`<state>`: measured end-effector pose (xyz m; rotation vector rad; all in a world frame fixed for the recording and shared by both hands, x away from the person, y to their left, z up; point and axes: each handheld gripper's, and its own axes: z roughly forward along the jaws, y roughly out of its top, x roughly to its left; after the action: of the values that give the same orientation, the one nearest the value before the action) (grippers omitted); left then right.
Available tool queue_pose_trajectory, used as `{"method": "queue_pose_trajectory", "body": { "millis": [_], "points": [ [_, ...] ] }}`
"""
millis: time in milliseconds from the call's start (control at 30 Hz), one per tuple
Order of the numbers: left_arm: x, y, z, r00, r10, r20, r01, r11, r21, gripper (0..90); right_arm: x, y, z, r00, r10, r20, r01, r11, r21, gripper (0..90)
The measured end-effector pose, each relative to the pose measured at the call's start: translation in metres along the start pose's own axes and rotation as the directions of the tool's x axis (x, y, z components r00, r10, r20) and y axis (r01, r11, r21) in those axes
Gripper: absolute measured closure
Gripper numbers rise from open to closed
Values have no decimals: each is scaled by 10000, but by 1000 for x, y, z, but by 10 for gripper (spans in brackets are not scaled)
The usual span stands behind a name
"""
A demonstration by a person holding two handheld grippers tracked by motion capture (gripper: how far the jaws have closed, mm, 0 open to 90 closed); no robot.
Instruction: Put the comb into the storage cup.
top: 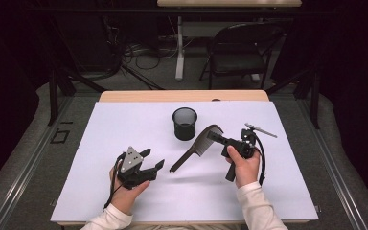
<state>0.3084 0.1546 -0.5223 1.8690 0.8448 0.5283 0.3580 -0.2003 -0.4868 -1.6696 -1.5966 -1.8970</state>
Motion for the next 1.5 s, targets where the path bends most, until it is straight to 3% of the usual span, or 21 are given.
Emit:
{"method": "queue_pose_trajectory", "body": {
  "millis": [233,533,867,1200,1500],
  "points": [
    [9,1,-4,9998,-200,65,201,9997,-113,264,0,3,-4,10000,17,-4,-17,9996,-277,871],
    [19,1,-6,9971,-731,-223,730,9973,-45,162,1,8,-12,9995,-296,135,304,9977,-605,871],
    [23,1,-9,9982,-525,-299,524,9986,-33,156,2,12,-21,9987,-477,185,494,9927,-1102,871],
    [28,-1,-10,9965,-689,-483,686,9976,-83,156,2,16,-29,9976,-649,223,679,9804,-1848,872],
    [30,-2,-11,9966,-682,-473,676,9976,-128,156,3,19,-36,9956,-855,372,914,9730,-2118,872]
  ]
}}
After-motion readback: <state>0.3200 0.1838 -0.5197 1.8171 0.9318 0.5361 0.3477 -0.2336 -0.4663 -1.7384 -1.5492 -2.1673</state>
